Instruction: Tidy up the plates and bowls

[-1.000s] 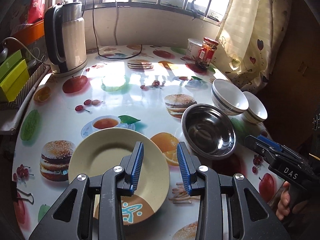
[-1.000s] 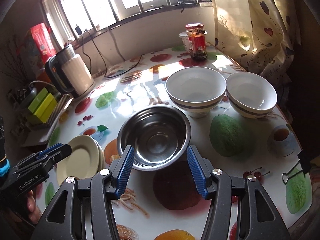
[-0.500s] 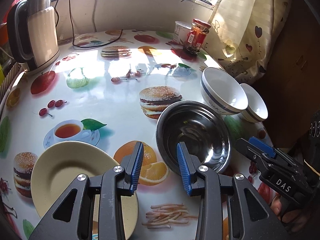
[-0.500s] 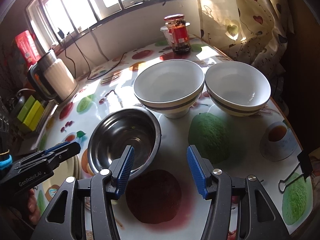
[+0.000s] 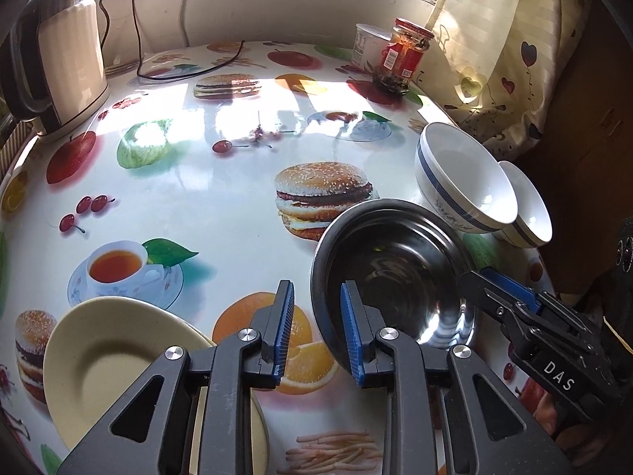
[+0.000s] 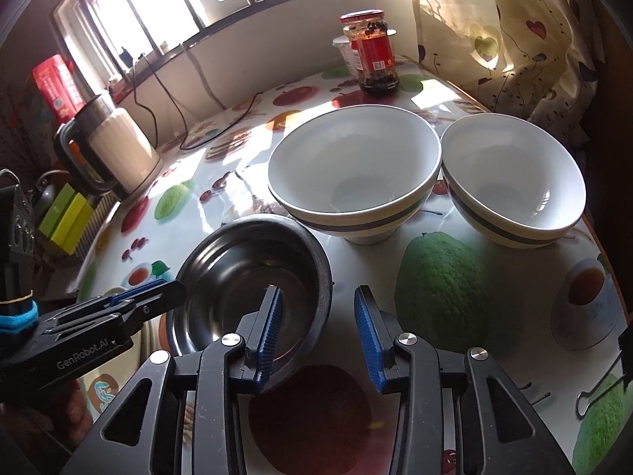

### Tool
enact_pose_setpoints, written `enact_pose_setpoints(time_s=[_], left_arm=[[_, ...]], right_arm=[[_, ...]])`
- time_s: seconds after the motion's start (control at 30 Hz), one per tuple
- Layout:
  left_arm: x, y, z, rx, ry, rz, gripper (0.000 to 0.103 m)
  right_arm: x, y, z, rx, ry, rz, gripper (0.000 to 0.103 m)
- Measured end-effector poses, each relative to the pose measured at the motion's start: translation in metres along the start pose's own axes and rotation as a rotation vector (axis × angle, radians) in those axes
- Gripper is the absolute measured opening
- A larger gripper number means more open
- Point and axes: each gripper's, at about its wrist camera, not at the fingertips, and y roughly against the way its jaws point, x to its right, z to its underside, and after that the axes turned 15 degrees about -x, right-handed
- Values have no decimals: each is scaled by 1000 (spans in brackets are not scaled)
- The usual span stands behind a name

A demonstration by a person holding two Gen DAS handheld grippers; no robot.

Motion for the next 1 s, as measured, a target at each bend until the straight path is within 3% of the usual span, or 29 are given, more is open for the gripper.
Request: enact_pose_setpoints(time_s=[0.27,0.4,1.0], left_arm=[[0,-4,-2,-13,2,20,15],[0,-4,-1,-15,5,28,15],[31,-6,27,-60,-70,71,15]], right_arm=[[1,-6,-2,-12,-3,-23,20],[4,-5,-1,-9,-14,-26,13],[25,24,30,9,-53,10,12]])
